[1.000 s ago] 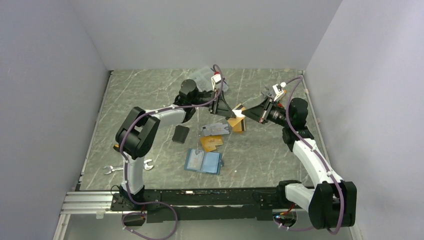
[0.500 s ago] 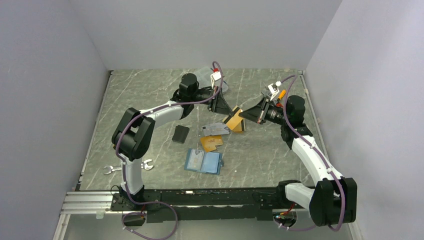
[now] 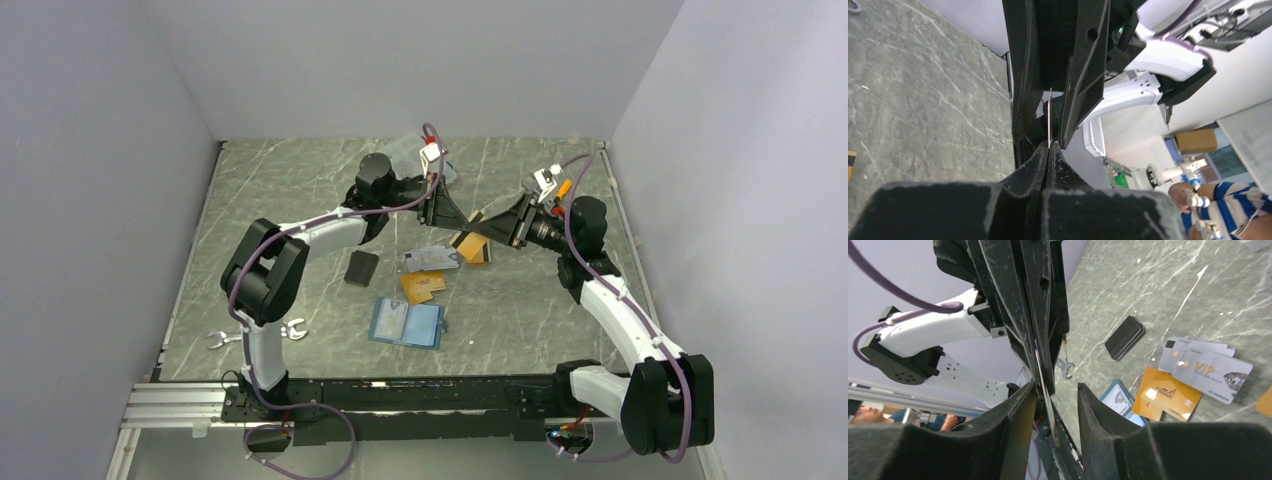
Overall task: Put the credit cards into the card holder
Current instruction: Pick up the credit card from the center of the board.
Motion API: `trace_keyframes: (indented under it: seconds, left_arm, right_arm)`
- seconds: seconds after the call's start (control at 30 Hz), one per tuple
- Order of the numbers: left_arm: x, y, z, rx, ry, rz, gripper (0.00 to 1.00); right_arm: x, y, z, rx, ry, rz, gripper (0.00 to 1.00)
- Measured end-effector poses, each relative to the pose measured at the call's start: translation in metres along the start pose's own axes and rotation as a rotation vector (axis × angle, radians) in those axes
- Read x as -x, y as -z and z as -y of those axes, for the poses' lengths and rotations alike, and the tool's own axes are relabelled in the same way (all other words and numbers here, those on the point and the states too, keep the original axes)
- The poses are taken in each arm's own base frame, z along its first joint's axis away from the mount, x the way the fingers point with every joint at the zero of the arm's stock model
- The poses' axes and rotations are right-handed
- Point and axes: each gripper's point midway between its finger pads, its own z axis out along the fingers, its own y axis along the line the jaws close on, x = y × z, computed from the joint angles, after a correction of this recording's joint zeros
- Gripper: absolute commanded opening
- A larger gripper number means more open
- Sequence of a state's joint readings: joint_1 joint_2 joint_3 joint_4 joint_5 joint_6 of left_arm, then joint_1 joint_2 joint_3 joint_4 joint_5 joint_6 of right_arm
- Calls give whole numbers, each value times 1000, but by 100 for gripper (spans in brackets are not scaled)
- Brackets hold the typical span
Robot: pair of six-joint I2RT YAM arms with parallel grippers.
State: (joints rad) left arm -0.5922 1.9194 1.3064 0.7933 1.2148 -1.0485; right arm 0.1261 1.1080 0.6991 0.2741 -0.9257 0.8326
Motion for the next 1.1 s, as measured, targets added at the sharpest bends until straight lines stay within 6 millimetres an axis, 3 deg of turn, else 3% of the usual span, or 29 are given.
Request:
trace_keyframes:
  seconds: [0.2,0.33,0.6,0.83,0.87,0.97,1.1]
  left_arm:
    - [9,15,-9,30,86,104,0]
    - [14,24,-15,51,131,162,0]
    - [21,27,-4,37,134,210,0]
    - [25,27,-2,34,135,230,0]
    - [25,27,-3,35,136,232,0]
    - [26,28,-3,41,138,245,0]
    - [26,33,-1,48,138,254,0]
  right_arm:
    - [-21,3,10,30,-111,25,32]
    - [-14,-1,-3,75,-99,57,21]
    - [-21,-22,-8,98,-129,33,20]
    - [-24,-27,-11,102,-137,26,1]
    - [-23,-27,-12,103,-133,31,3]
    - [-21,-23,-12,90,-127,42,18]
    - [-8,-14,-10,59,-109,99,25]
